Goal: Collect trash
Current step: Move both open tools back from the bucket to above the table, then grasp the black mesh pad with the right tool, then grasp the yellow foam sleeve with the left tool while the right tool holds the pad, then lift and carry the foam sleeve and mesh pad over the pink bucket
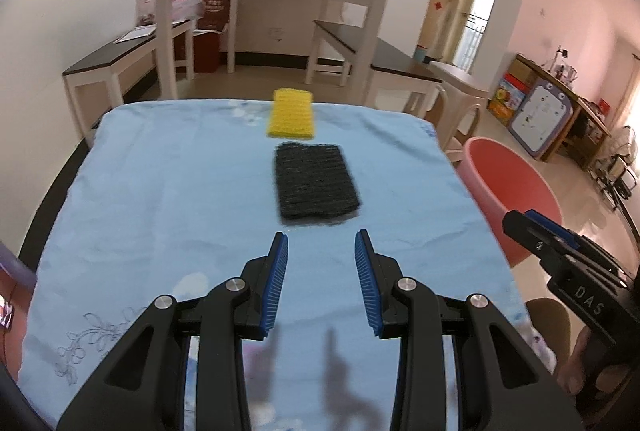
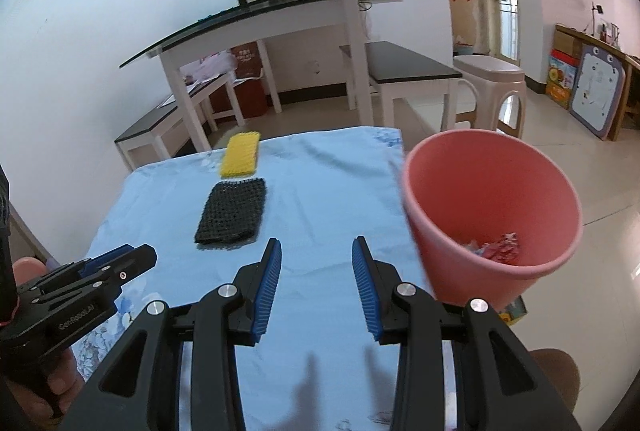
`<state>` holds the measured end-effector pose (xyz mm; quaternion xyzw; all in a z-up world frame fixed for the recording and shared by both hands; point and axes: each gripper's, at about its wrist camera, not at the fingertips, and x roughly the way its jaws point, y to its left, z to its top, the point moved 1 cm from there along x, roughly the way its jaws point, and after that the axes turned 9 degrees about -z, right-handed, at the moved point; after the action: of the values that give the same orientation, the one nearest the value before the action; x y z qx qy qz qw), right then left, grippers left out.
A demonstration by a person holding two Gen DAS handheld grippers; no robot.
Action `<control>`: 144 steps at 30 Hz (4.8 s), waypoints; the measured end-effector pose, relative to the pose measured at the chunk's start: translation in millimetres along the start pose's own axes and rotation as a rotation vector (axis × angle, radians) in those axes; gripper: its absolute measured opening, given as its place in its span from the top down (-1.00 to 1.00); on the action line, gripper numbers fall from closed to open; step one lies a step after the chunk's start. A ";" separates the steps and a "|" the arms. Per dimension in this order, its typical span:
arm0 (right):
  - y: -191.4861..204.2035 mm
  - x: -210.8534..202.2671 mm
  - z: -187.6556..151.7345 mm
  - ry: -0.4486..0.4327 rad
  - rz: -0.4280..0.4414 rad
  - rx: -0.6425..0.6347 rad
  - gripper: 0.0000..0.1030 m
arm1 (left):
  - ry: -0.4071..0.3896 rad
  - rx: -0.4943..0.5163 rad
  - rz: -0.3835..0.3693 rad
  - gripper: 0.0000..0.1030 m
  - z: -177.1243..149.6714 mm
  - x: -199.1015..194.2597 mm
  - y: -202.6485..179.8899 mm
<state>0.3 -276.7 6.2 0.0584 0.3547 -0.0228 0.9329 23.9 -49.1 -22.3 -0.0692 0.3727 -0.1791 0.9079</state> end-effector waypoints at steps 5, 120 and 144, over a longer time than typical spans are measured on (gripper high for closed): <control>15.8 9.0 3.5 0.002 0.016 -0.017 0.10 | -0.010 -0.018 0.041 0.32 -2.1 -3.9 20.8; -0.4 87.8 -23.7 0.244 0.224 0.148 0.86 | -0.040 -0.025 0.019 0.84 61.8 46.9 36.5; 11.7 73.5 -20.1 0.175 0.135 0.077 0.85 | -0.098 -0.041 0.055 0.84 -1.6 -33.5 21.4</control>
<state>43.0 -262.7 -56.4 0.1196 0.4289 0.0315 0.8948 6.6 -16.6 -7.2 -0.0861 0.3329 -0.1428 0.9281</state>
